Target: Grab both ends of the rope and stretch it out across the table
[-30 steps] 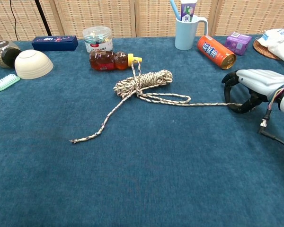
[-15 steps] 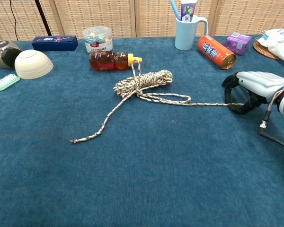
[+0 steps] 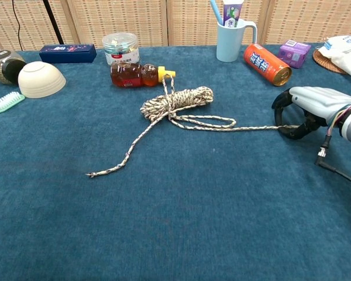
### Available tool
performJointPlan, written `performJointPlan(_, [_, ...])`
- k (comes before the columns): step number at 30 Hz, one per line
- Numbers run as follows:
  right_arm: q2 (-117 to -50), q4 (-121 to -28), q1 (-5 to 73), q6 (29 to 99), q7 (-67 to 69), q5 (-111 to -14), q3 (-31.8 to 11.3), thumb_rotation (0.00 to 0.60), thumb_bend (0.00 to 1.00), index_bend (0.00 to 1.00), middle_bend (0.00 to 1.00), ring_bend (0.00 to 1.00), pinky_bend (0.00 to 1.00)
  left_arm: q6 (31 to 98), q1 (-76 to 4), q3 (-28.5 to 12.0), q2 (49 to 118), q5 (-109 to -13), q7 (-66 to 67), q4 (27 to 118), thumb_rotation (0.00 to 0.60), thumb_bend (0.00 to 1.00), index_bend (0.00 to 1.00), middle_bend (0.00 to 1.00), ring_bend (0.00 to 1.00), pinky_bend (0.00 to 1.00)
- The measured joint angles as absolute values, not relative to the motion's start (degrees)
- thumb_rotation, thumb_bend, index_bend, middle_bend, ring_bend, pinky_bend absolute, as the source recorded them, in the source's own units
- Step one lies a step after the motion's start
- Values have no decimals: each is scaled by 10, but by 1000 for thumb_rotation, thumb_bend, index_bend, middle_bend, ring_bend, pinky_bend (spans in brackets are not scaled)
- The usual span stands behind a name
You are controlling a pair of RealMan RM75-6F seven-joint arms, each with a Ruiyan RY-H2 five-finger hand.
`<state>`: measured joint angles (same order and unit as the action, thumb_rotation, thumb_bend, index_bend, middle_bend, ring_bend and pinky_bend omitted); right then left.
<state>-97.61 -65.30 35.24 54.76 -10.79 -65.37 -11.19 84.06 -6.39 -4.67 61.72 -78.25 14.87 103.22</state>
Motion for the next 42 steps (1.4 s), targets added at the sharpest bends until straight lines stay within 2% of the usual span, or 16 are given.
performJointPlan(10, [-963, -686, 348, 564, -105, -664, -114, 600, 531, 601, 232, 50, 0, 793, -99, -38, 617, -828, 150, 1021, 600, 228, 318, 122, 55, 0])
performJointPlan(16, [-952, -713, 344, 577, -110, -669, -114, 600, 533, 603, 235, 50, 0, 736, -148, -33, 620, -880, 139, 990, 600, 242, 387, 129, 55, 0])
performJointPlan(29, [-942, -738, 337, 588, -120, -667, -115, 600, 533, 605, 236, 50, 0, 637, -269, -23, 670, -1000, 116, 897, 600, 244, 403, 130, 0, 0])
performJointPlan(42, [-942, -741, 336, 589, -116, -668, -114, 600, 533, 607, 236, 50, 0, 597, -349, -18, 756, -1048, 89, 813, 600, 258, 435, 98, 0, 0])
